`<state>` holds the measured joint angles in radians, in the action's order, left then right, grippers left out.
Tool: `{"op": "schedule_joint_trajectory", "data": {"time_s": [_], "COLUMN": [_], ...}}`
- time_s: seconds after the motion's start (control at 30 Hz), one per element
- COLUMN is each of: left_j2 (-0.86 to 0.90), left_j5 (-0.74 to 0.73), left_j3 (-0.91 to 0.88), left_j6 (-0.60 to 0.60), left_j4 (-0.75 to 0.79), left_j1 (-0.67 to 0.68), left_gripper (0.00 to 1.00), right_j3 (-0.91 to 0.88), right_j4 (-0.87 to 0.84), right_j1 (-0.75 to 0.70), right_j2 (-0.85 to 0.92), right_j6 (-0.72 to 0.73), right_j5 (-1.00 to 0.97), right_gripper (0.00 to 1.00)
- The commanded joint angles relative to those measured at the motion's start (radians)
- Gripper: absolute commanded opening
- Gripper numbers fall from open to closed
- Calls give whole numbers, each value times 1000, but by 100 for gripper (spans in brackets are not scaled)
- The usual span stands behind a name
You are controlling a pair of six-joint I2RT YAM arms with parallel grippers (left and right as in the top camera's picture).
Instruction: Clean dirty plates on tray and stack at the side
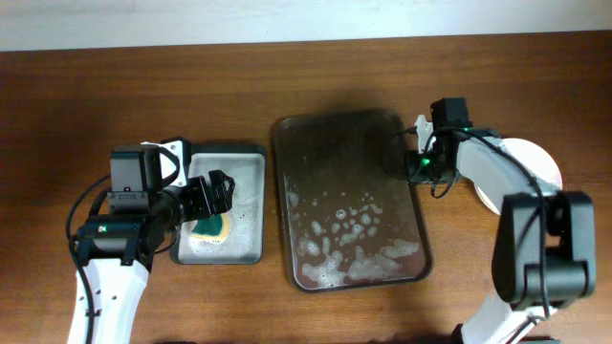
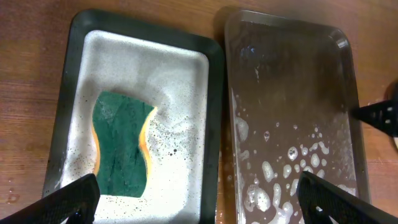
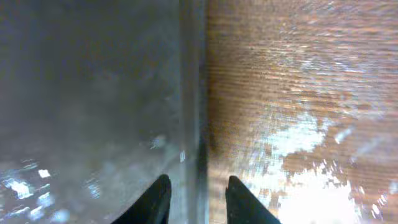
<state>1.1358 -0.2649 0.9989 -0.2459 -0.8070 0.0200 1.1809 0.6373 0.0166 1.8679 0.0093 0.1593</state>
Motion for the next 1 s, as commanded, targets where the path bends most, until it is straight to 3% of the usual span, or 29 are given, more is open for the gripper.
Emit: {"op": "schedule_joint_trajectory", "data": {"time_s": [0.0, 0.13, 0.23, 0.37, 0.5, 0.63, 0.77, 0.97], "left_j2": [-6, -6, -6, -6, -6, -6, -6, -6], "left_j5": [3, 3, 3, 3, 3, 3, 3, 3], "left_j3": [16, 16, 16, 16, 16, 16, 16, 16], "left_j6": [9, 9, 9, 9, 9, 9, 9, 9], "left_j4": [2, 2, 2, 2, 2, 2, 2, 2], "left_j1": [-3, -3, -3, -3, -3, -3, -3, -3], "left_gripper": [99, 99, 99, 99, 99, 99, 100, 99], "right_j3": [3, 3, 2, 2, 2, 2, 2, 3], "right_j4": [42, 144, 142, -39, -242, -418, -485, -499], "right_j1": [24, 152, 324, 586, 703, 765, 771, 771], "right_j2": [-153, -288, -296, -200, -78, 51, 117, 132], "right_j6": [63, 100, 223, 493, 558, 620, 662, 660], "right_j5": [88, 227, 228, 88, 45, 38, 37, 38], "right_gripper": [33, 31, 28, 24, 25, 25, 24, 5]}}
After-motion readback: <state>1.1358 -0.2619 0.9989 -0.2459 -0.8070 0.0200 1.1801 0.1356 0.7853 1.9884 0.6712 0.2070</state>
